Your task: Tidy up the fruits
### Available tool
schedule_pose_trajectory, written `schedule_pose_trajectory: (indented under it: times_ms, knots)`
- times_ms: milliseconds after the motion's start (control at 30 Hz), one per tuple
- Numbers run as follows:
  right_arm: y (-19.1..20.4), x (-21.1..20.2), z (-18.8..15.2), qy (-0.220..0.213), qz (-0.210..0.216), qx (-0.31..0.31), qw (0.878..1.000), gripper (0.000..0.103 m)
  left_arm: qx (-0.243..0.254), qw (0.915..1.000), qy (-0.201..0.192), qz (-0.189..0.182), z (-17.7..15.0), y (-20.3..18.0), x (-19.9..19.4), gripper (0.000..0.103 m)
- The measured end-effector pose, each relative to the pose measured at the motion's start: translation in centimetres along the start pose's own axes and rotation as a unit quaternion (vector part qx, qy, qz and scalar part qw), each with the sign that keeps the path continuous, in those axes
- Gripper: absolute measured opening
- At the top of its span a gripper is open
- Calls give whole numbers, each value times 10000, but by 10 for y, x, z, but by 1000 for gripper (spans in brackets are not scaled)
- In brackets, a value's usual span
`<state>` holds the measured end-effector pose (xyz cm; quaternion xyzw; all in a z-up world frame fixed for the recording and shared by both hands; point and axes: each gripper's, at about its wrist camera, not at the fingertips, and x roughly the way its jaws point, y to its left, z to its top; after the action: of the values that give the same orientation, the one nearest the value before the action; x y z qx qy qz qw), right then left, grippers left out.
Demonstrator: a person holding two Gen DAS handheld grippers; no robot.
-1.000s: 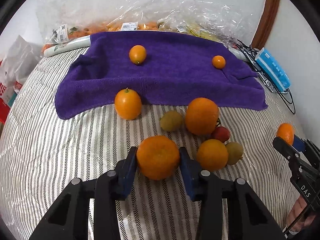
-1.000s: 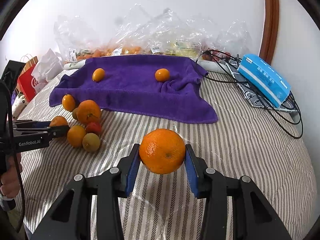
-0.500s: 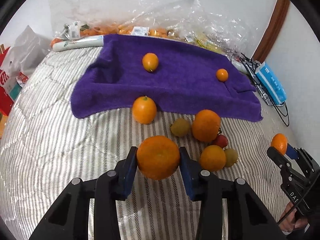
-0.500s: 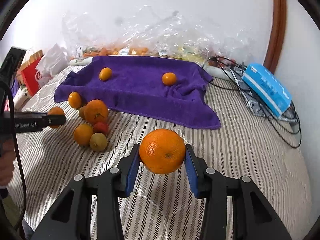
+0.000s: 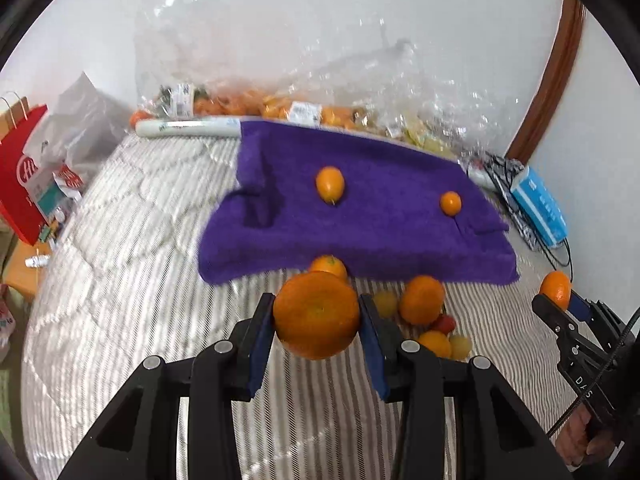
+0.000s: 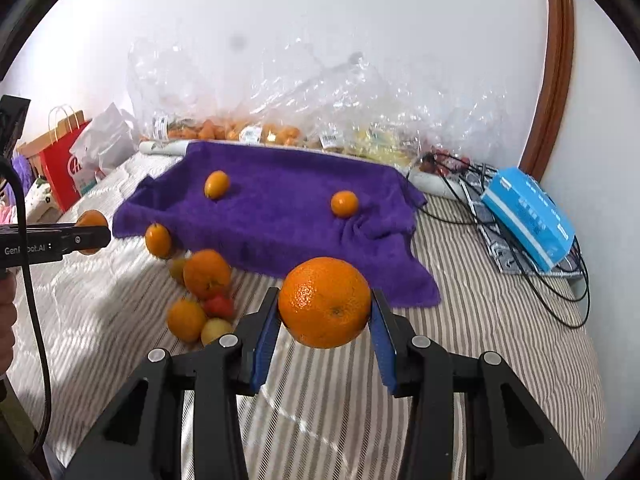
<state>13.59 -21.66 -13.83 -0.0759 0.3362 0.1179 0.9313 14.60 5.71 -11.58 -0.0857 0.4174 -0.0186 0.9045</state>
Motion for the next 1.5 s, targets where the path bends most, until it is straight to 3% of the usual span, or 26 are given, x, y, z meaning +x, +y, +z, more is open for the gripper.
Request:
schedule_pose_trajectory:
  times_ms: [367,900,1233,1500]
  knots:
    - [-5,17,43,-214,69,409,9989,43,-7,9992,-391,-64,45,8,-1,39]
    - [-5,60,90,-396,-20,451,9982,43,-161,9990,-346,-215,91,7,57,39]
    - [-20,98,81,-253,43,649,9976,43,-118,9994,-221,-257,84,9,87,39]
    - [-47,97,79,-344,-142,930,9950,43,-122,9995,-227,-205,82,11,94,39]
